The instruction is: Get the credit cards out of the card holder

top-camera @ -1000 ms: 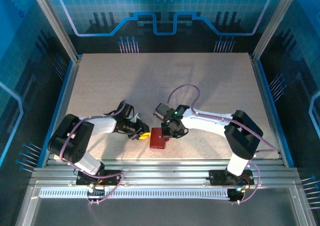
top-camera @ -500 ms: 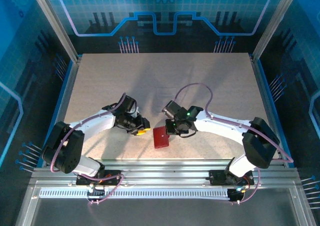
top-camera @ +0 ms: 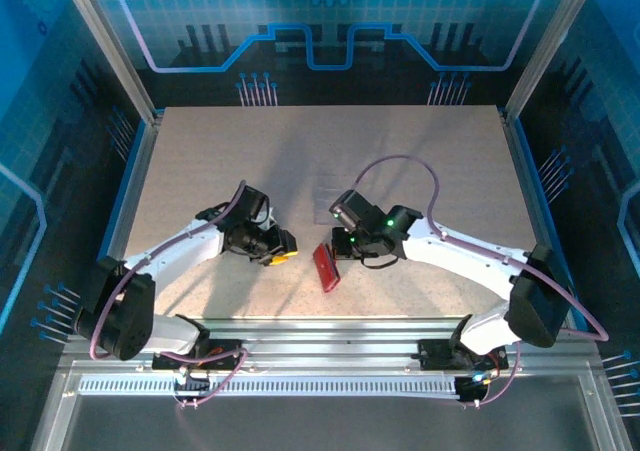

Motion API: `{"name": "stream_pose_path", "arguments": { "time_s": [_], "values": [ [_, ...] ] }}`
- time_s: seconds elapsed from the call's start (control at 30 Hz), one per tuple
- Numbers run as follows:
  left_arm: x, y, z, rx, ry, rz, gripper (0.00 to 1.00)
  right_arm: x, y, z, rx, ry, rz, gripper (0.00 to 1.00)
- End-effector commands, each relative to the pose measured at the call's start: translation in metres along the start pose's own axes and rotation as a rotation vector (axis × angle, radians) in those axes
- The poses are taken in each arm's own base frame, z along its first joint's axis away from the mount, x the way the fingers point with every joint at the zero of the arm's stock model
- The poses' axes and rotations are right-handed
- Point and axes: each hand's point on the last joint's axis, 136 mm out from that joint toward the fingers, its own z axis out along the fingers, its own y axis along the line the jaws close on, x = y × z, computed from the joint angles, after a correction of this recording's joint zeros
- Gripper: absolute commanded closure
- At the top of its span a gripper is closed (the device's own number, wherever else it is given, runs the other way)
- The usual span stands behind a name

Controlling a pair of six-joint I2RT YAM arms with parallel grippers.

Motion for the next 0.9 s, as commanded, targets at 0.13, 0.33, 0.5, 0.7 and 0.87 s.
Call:
{"name": "stream_pose_path", "arguments": {
  "time_s": [0.13, 0.33, 0.5, 0.7, 0.87],
  "values": [
    [-0.002, -0.007, -0.020, 0.020, -0.023, 0.008, 0.66, -0.004, 0.033, -0.015, -0.067, -0.021, -0.026, 1.00],
    [-0.004, 0.004, -0.021, 0.016, -0.024, -0.011, 0.66, 0.004, 0.053, 0.005, -0.078, 0.021, -0.042, 1.00],
    [-0.002, 0.007, -0.019, 0.021, -0.012, -0.014, 0.65, 0.006, 0.067, 0.015, -0.092, 0.037, -0.060, 1.00],
    [0.003, 0.004, -0.011, 0.060, 0.023, -0.020, 0.67, 0.004, 0.057, 0.008, -0.065, 0.012, -0.059, 1.00],
    [0.007, -0.007, -0.002, 0.069, 0.049, 0.013, 0.67, 0.004, 0.034, -0.004, -0.027, -0.008, -0.039, 1.00]
  ]
}}
